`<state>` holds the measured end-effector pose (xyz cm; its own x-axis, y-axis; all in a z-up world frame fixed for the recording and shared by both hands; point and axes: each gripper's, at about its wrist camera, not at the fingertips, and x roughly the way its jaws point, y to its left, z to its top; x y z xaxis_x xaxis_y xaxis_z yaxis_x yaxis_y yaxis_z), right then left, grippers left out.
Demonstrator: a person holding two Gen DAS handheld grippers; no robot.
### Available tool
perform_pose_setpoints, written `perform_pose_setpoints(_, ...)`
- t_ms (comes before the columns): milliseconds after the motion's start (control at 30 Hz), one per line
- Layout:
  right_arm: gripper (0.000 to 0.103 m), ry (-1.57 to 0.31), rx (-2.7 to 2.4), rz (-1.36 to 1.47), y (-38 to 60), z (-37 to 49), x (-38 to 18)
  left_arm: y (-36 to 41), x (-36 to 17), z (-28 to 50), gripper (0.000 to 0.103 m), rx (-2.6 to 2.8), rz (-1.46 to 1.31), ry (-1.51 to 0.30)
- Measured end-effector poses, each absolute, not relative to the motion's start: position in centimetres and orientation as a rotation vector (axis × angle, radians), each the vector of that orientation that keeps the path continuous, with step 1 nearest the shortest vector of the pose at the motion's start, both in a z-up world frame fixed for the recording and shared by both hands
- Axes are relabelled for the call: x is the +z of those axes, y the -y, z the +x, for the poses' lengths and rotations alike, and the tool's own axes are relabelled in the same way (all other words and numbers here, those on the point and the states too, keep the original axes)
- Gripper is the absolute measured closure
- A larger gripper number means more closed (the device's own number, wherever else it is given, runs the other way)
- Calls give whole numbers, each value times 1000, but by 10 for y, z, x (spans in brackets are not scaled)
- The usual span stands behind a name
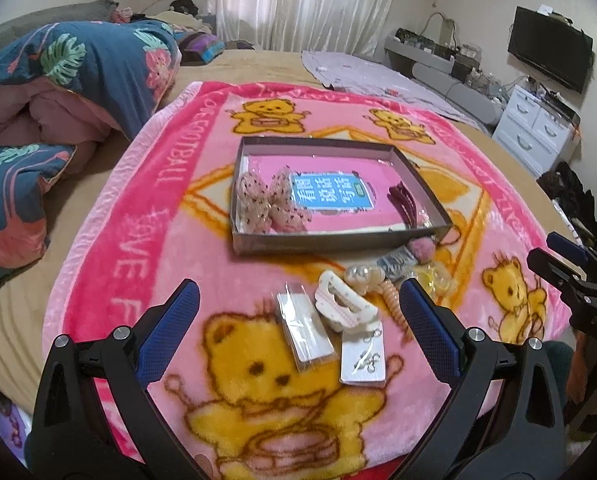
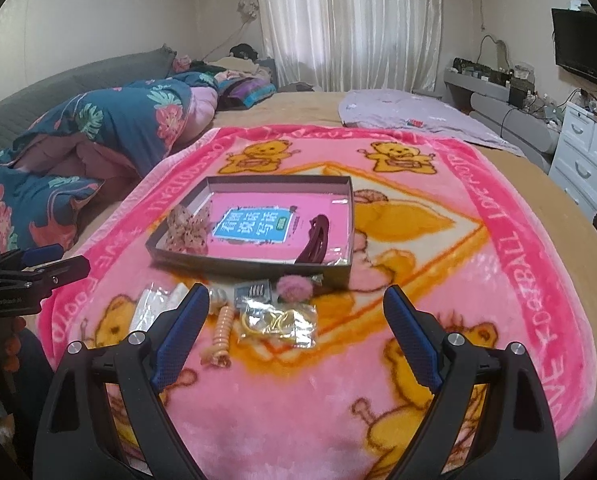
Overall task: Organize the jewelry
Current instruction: 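Withdraw both tools from the box toward the remaining jewelry, then grasp the white claw clip with the left tool while the right tool grasps the yellow-ring bag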
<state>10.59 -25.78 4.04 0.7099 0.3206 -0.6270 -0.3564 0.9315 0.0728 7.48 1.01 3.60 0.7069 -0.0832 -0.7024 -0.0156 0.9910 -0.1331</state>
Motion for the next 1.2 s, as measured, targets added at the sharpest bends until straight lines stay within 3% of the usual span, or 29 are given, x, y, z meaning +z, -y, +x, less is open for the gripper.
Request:
perform_pose_setpoints(833, 15, -820, 323, -112, 262, 127, -17, 37, -22, 89, 10, -196, -85, -935)
perform_pose_setpoints(1200, 15, -865, 320, -87, 267, 139, -35, 34, -42, 113, 27, -206, -194, -992)
